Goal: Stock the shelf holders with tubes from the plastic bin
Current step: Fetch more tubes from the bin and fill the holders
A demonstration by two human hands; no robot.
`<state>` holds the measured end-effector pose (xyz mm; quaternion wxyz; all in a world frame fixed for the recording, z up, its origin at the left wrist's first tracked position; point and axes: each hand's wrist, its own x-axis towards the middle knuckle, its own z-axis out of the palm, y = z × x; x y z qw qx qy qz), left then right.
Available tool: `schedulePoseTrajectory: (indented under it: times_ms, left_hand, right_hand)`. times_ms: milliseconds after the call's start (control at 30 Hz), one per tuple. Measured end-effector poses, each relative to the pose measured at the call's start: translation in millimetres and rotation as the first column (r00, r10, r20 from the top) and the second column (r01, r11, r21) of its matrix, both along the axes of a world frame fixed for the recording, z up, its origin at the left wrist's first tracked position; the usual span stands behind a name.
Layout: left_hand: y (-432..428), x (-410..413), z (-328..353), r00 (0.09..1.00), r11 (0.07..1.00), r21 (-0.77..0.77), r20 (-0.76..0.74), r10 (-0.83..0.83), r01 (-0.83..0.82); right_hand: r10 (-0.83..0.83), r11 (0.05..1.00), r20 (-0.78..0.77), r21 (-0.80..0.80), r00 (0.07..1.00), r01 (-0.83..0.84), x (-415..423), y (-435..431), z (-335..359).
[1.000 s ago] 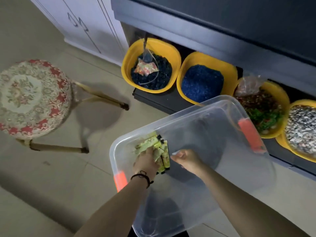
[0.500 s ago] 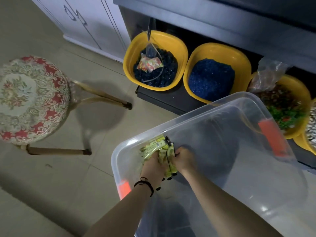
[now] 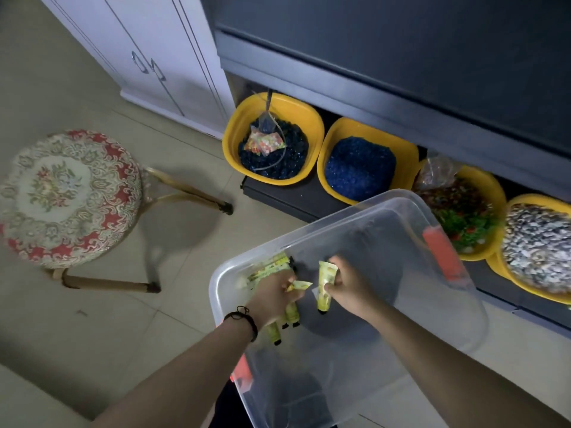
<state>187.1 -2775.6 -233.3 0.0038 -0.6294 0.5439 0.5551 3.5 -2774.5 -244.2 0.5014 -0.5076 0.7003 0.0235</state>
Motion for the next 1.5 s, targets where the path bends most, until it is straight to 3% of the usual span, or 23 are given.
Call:
schedulePoseTrajectory:
  times_ms: [133, 333, 633, 833, 1033, 1133, 1433, 1500]
  left_hand:
    - [-18, 6, 72, 0.988, 0.982, -0.175, -0.12, -0.098, 0.076]
    - [-71, 19, 243, 0.969, 0.909, -0.413, -0.197, -0.149, 0.056]
    - [-134, 53, 513, 0.971, 0.63, -0.762, -0.004, -0.238, 0.151]
    - [-155, 84, 656, 0.967, 0.515, -0.854, -0.062, -0.249, 0.078]
    - [-200, 96, 755, 0.924, 0.477, -0.878, -0.21, -0.32, -0.034]
    - [-238, 99, 789, 0.896, 0.504, -0.86, -0.283, -0.343, -0.079]
    - [-370, 92, 847, 0.872, 0.432, -0.901, -0.237, -0.428, -0.033]
    - [-399, 84, 848, 0.874, 0.421, -0.906, -0.246, -0.418, -0.054]
  right_hand:
    - [0.143, 0.972, -0.018, -0.187, 0.99, -0.143, -9, -22, 95]
    - [0.225, 0.817, -0.134, -0.515, 0.965, -0.262, -7, -70, 280]
    - [0.292, 0.599, -0.138, -0.745, 0.946, -0.294, 28, -123, 553]
    - [0.275, 0.466, -0.163, -0.839, 0.948, -0.28, 42, -139, 695]
    - [0.3, 0.407, -0.25, -0.839, 0.921, -0.361, 61, -167, 786]
    - [0.271, 0.443, -0.211, -0.839, 0.939, -0.317, 69, -193, 822]
    - [0.038, 0.477, -0.221, -0.853, 0.974, -0.213, 75, -300, 886]
    - [-0.005, 0.446, -0.238, -0.87, 0.971, -0.211, 75, -321, 893]
